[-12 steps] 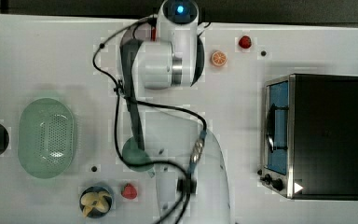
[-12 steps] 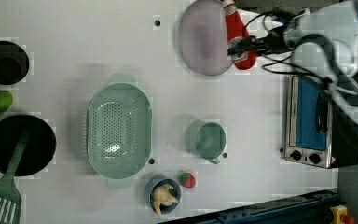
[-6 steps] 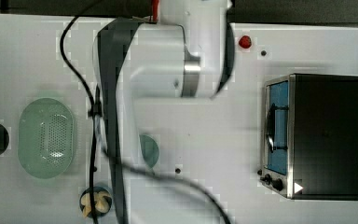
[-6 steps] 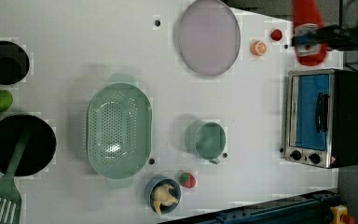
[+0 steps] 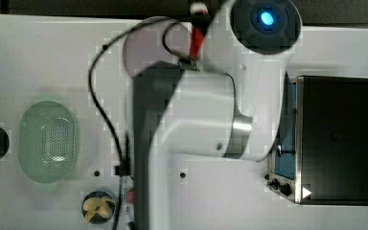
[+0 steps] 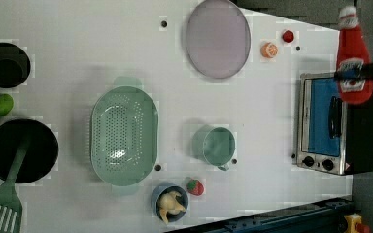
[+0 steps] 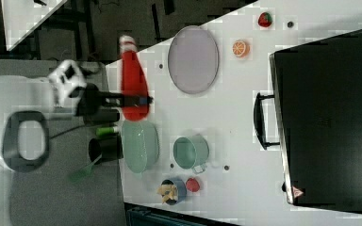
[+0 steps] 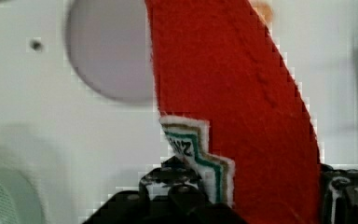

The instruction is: Pick ketchup from plate and place it on table.

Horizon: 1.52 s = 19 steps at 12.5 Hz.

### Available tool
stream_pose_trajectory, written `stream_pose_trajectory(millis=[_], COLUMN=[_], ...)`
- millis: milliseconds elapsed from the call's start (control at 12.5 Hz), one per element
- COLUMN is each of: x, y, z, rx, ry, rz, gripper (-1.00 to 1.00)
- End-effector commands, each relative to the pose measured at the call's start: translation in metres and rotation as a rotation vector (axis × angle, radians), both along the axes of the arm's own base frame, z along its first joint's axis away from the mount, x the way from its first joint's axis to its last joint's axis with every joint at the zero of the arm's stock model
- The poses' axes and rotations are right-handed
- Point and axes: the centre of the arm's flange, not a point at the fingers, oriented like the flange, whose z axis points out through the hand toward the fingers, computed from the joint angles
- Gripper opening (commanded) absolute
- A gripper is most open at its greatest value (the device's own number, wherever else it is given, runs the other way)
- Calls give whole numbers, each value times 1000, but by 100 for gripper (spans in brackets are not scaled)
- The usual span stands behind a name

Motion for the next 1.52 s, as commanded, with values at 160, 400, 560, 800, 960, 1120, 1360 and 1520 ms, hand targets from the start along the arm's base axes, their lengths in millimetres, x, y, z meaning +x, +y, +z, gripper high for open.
stream_pose_trajectory(millis=[160,400,560,800,960,1120,1360,1520], x=[-31,-45,-55,-63,-65,-66,-61,-57], y=[-17,-15,-15,-15,-14,-14,-13,-12], z=[-81,-129,-168,-218,-245,-266,-274,-266], rx=[14,8,5,1,1,1,-4,-6], ry=[133,118,121,127,150,161,128,104], rz=[-84,-91,-97,-102,-103,-104,-104,-102], gripper=[19,19,19,19,19,19,25,67])
